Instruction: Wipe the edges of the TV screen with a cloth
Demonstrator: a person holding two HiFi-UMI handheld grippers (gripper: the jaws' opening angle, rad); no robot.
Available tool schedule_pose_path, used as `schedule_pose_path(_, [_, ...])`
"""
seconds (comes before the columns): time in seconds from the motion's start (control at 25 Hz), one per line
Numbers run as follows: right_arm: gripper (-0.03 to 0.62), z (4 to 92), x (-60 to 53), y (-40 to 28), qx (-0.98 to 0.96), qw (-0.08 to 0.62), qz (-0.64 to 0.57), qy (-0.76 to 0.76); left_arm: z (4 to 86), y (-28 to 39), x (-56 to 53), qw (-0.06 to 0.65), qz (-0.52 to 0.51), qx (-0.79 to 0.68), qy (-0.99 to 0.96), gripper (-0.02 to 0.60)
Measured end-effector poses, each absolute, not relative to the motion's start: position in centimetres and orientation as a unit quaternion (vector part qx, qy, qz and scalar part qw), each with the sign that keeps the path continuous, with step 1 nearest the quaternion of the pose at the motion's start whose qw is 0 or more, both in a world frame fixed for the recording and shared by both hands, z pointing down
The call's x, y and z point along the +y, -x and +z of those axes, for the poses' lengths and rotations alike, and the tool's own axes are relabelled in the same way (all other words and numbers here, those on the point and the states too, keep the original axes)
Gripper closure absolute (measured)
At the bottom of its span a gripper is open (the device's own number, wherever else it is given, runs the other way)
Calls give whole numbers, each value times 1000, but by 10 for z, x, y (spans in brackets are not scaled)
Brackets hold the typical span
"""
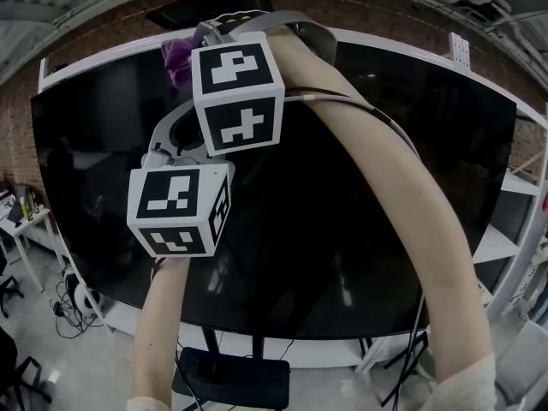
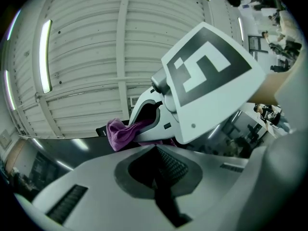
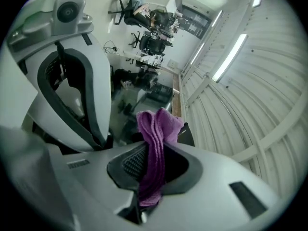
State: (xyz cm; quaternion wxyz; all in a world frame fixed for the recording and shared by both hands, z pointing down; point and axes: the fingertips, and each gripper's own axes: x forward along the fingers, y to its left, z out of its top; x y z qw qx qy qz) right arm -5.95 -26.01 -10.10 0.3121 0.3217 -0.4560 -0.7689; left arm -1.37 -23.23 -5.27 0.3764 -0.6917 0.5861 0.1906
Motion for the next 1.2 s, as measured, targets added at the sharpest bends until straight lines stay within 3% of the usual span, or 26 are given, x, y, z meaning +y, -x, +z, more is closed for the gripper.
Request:
schedule_pose_path(0.6, [533, -134, -268, 99, -463, 316, -755, -340, -56, 79, -220, 382, 191, 610, 668, 566])
schedule_pose_path(1.2, [533, -133, -265, 48, -455, 338, -741, -361, -51, 26, -240, 387, 168, 568, 706, 566])
